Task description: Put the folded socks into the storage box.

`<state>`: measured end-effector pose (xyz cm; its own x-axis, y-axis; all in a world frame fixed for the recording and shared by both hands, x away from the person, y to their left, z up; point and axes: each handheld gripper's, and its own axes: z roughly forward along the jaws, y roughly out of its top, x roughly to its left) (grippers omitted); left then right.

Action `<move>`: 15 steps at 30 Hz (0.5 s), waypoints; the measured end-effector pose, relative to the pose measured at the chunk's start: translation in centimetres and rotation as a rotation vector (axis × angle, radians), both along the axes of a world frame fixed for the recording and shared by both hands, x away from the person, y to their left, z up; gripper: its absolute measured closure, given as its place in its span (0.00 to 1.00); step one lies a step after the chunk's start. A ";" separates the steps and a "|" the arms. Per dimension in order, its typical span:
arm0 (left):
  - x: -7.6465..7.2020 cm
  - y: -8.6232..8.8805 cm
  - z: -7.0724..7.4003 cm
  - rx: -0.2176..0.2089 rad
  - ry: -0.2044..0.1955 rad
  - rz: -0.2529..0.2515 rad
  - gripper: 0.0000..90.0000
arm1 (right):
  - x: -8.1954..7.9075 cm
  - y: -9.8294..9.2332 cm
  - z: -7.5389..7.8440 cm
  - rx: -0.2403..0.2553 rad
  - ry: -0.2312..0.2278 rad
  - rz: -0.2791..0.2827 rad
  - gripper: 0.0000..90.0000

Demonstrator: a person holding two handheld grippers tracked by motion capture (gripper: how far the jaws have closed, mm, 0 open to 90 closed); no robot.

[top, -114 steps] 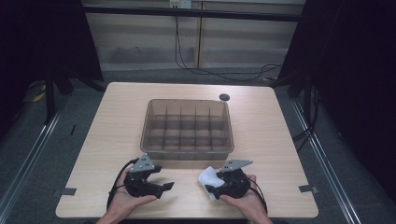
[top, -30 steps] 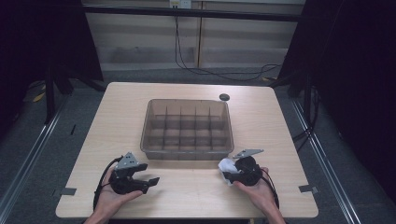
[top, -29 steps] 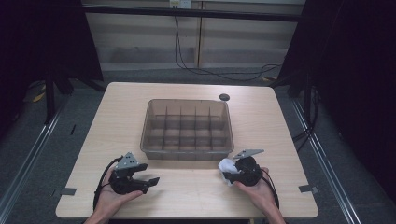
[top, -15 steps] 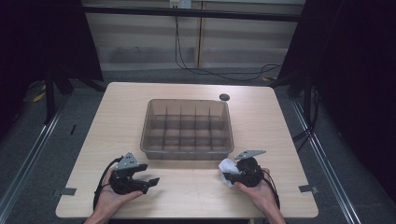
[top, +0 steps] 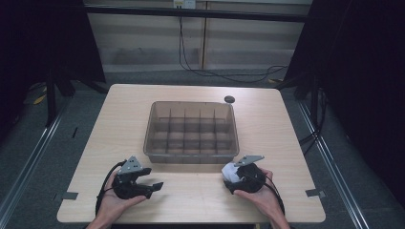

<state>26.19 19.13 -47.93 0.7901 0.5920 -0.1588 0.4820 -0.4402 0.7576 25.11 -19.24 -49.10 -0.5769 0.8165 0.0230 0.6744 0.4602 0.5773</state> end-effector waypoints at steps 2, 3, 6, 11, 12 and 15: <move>0.0 0.0 0.0 -0.002 0.002 -0.001 0.30 | -0.1 0.1 -0.1 -0.002 -0.006 0.002 0.28; 0.0 -0.1 0.0 -0.002 0.001 0.000 0.30 | -0.1 0.1 -0.2 0.005 -0.005 0.002 0.29; -0.1 0.0 0.0 0.001 -0.003 -0.003 0.30 | 0.0 -0.3 0.1 0.004 -0.010 0.001 0.47; -0.1 -0.1 0.0 0.003 -0.001 -0.009 0.30 | 0.0 -0.3 0.4 -0.012 0.008 0.011 0.61; -0.1 -0.1 0.0 0.002 0.000 -0.008 0.30 | 0.0 -0.3 0.4 -0.010 0.007 0.007 0.63; 0.0 0.0 0.0 -0.003 0.000 -0.002 0.30 | -0.1 -0.6 0.3 0.013 -0.001 -0.024 0.65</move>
